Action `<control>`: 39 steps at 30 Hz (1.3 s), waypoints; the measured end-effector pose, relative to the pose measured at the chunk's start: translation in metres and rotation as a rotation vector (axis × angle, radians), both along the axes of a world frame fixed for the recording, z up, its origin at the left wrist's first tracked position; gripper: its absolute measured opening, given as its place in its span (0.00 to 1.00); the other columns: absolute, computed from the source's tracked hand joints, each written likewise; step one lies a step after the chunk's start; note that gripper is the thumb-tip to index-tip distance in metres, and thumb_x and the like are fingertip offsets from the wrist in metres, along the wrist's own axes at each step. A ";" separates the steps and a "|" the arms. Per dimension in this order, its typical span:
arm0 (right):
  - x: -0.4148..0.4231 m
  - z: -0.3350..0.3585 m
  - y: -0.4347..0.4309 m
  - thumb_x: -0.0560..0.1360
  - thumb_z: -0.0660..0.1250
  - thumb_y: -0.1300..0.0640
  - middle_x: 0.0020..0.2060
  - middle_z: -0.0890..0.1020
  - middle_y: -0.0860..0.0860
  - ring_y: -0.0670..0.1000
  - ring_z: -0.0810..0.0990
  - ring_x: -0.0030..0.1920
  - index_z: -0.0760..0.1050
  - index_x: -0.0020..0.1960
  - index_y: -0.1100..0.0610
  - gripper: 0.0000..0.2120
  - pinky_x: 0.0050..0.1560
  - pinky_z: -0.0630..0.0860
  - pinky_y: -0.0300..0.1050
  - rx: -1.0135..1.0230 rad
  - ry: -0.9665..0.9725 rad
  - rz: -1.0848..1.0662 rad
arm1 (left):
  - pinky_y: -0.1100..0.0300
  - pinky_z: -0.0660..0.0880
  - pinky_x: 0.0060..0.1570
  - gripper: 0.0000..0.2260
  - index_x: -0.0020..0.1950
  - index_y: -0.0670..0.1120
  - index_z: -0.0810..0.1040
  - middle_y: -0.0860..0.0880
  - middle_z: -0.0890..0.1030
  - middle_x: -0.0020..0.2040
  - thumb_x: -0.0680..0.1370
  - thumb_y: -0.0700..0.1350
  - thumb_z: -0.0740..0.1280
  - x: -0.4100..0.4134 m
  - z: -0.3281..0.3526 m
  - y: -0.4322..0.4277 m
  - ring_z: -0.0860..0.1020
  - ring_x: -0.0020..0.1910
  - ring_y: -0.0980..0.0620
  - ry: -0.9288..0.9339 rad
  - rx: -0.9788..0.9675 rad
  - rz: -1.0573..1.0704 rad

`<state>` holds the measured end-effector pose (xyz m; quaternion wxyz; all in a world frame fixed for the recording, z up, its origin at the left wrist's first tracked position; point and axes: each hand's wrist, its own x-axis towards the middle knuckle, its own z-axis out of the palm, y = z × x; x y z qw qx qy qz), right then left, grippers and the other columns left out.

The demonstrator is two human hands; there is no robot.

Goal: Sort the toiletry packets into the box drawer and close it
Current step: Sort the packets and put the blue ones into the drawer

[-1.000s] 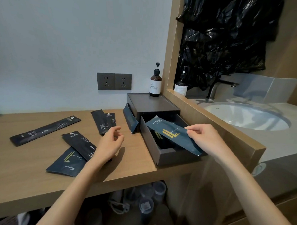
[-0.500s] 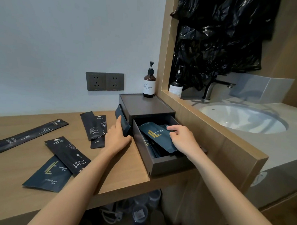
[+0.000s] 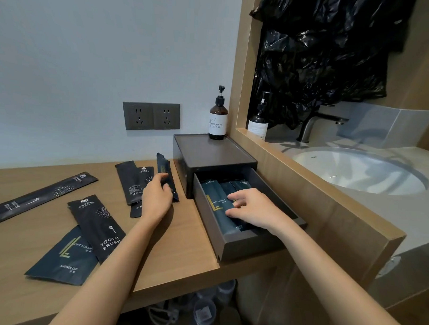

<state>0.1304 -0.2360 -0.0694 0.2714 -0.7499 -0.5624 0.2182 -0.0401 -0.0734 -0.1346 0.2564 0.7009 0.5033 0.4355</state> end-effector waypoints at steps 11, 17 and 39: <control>0.005 0.013 -0.004 0.72 0.73 0.56 0.70 0.72 0.48 0.46 0.78 0.58 0.65 0.74 0.51 0.33 0.58 0.73 0.41 -0.138 -0.131 0.309 | 0.67 0.80 0.32 0.19 0.71 0.43 0.71 0.42 0.75 0.65 0.79 0.35 0.63 -0.037 0.015 -0.019 0.78 0.55 0.46 -0.739 -0.399 -0.041; -0.004 0.006 0.004 0.73 0.72 0.54 0.75 0.63 0.48 0.53 0.63 0.74 0.64 0.75 0.51 0.33 0.72 0.61 0.52 -0.157 -0.240 0.340 | 0.67 0.80 0.38 0.19 0.70 0.46 0.71 0.47 0.78 0.60 0.79 0.36 0.64 -0.043 0.020 -0.056 0.81 0.52 0.53 -0.885 -0.367 -0.152; -0.027 0.056 -0.027 0.78 0.66 0.56 0.48 0.85 0.48 0.49 0.85 0.43 0.72 0.66 0.48 0.17 0.43 0.82 0.41 0.593 0.436 0.000 | 0.64 0.80 0.42 0.17 0.61 0.53 0.77 0.54 0.84 0.56 0.75 0.38 0.69 -0.031 0.067 -0.144 0.83 0.49 0.56 -0.770 -0.322 -0.630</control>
